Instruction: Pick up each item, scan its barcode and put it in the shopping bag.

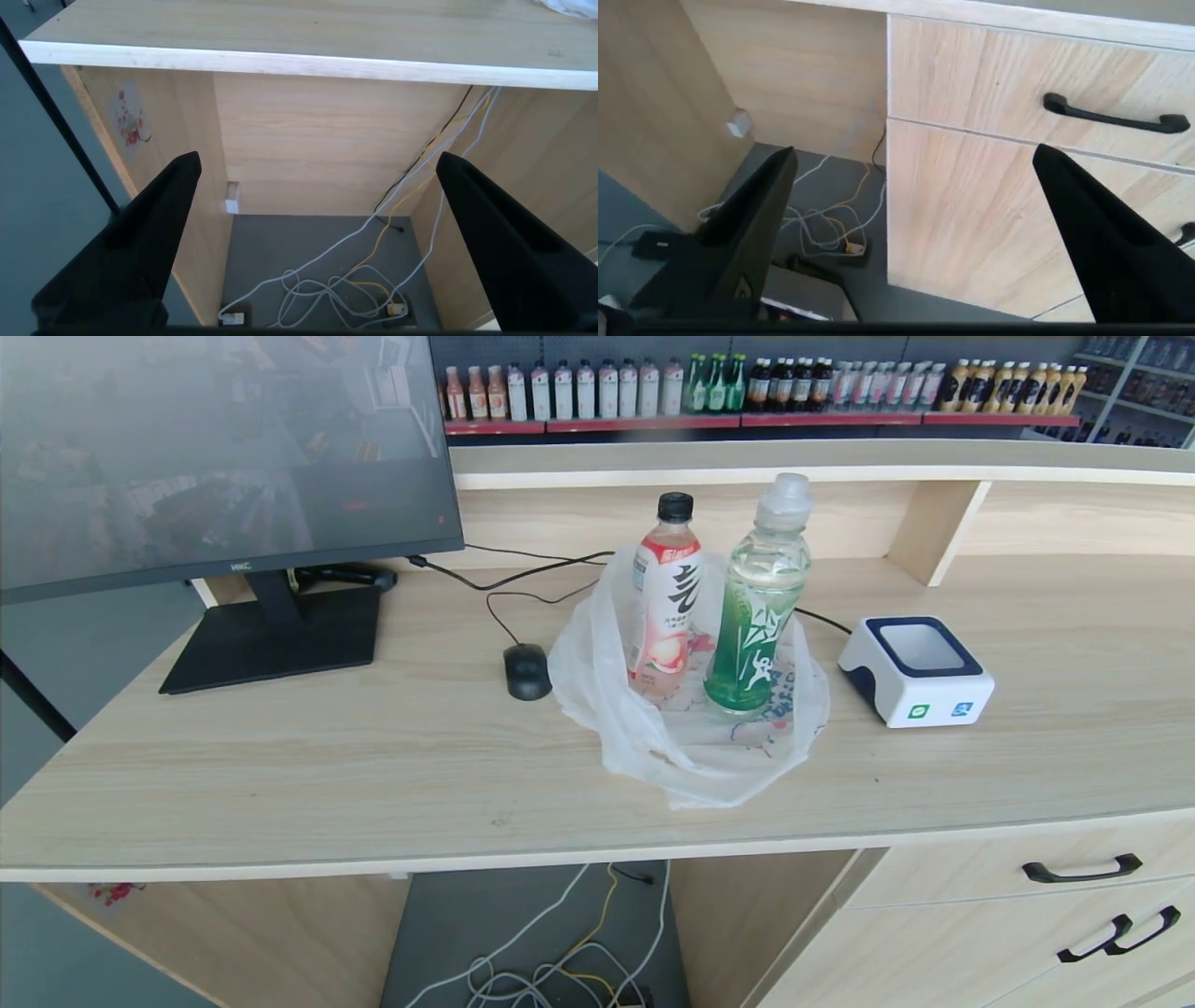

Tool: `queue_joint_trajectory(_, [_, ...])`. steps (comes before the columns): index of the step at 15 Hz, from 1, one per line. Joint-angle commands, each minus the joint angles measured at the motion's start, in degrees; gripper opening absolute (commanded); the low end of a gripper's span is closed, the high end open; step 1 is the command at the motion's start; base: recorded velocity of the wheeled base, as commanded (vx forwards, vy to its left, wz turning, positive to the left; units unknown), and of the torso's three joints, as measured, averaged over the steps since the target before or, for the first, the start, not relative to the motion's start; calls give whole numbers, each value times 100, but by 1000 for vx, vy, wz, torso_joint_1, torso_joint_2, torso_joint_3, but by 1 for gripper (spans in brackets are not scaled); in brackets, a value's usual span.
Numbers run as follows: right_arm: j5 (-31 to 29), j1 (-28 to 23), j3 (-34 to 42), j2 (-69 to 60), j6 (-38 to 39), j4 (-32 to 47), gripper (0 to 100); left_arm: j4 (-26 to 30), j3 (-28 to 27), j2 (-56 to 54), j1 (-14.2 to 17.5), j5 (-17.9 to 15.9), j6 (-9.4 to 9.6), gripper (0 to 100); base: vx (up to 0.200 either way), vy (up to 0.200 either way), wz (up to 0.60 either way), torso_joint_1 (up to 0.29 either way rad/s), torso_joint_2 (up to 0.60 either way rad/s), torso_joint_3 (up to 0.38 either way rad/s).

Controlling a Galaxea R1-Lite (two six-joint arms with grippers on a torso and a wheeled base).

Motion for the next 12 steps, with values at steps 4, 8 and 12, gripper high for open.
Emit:
queue_joint_trajectory(4, [-7, -186, -1, -46, 0, 8, 100, -1, 0, -10, 1, 1, -10, 100, 0, 0, 0, 0, 0, 0])
queue_joint_trajectory(8, [-42, -195, -1, -46, -246, -18, 100, -1, 0, -10, 1, 1, -27, 100, 0, 0, 0, 0, 0, 0])
queue_joint_trajectory(12, [-122, -960, 7, -125, 9, -1, 100, -1, 0, -10, 10, 1, -36, 100, 0, 0, 0, 0, 0, 0])
